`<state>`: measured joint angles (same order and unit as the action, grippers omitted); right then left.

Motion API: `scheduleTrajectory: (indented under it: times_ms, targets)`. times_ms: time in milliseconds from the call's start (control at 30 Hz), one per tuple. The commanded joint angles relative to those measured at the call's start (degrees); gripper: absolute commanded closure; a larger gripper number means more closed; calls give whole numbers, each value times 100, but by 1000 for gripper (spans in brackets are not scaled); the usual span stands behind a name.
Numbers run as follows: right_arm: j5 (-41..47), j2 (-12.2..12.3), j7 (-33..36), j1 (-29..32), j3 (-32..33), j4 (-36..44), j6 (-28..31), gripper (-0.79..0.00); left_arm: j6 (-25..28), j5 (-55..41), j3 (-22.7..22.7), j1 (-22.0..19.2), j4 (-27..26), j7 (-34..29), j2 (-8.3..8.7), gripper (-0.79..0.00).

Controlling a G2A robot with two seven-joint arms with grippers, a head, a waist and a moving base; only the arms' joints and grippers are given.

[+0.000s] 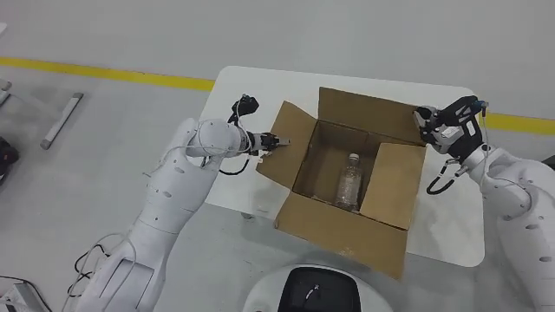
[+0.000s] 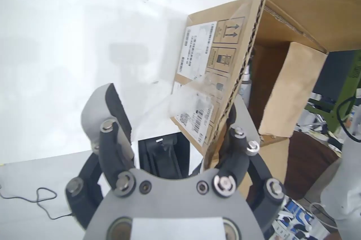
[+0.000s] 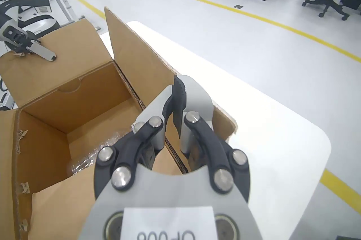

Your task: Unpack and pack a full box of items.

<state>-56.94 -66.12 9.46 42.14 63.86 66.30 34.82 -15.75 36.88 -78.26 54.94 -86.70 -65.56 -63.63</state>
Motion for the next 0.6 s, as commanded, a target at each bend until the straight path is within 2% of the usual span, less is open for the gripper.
scheduleTrajectory:
  times_ms: [0,167,367,567]
  targets:
    - [31,-24,35,-45,-41,-90,-113,0,-130,645,138,18,-149,120,21,-785]
    - [157,-96,220,-143,-160,-250,-461,0,-374,1617,425,64,-431,191,42,-785]
    - [348,-195,351,-249,-308,-480,-844,0,-501,2350,702,92,-599,146,37,-785]
    - [476,-299,506,-385,-497,-751,-981,0,-562,2986,956,84,-670,20,15,-785]
